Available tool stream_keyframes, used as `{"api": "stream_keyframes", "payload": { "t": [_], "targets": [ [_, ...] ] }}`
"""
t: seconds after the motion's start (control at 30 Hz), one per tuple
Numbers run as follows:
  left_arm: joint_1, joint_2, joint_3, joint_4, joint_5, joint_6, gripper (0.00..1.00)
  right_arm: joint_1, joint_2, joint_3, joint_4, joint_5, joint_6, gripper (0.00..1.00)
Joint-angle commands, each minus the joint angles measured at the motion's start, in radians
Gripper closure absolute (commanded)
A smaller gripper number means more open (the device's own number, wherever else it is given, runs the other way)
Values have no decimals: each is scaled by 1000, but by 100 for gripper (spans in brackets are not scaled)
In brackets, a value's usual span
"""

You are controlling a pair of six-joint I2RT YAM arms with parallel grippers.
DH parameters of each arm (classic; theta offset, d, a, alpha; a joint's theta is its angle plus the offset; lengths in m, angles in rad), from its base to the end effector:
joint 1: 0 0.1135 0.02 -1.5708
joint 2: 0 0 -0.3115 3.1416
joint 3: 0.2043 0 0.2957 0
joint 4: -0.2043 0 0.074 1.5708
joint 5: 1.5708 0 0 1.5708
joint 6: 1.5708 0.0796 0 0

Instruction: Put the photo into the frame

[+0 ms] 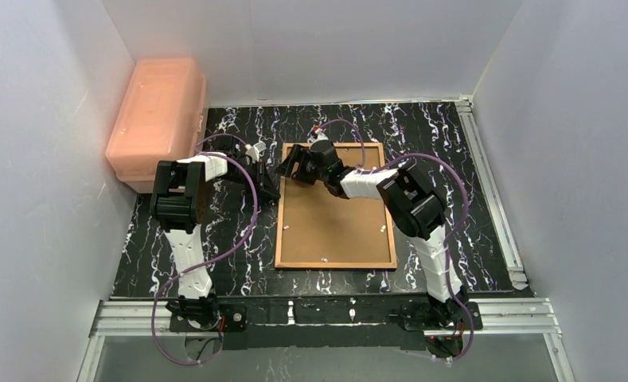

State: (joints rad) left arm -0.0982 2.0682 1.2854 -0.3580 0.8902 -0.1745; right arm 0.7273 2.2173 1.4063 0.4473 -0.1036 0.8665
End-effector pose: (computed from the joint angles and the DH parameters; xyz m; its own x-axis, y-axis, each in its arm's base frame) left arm 0.4596 -0.1074 0.1128 -0.9575 -0.0154 -0.2879 0.2212 0.6009 -0.7681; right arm 0.4380 0.4009 0.1391 -0.7310 0.3641 -0.5771 -0.2724 0.6197 0.7360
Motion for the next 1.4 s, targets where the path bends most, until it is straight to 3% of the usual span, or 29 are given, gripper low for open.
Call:
{"api": "stream_keyframes", "payload": {
  "t": [0.0,0.93,1.37],
  "targets": [
    [-20,-37,-3,-6,-1,14,94,14,-41,-43,-78,36,-19,21],
    [-20,-35,3,-3,1,13,94,18,68,85,-99,28,-16,21],
    [-20,-36,0,-2,0,16,94,61,25,25,-76,208,47,22]
  ]
}}
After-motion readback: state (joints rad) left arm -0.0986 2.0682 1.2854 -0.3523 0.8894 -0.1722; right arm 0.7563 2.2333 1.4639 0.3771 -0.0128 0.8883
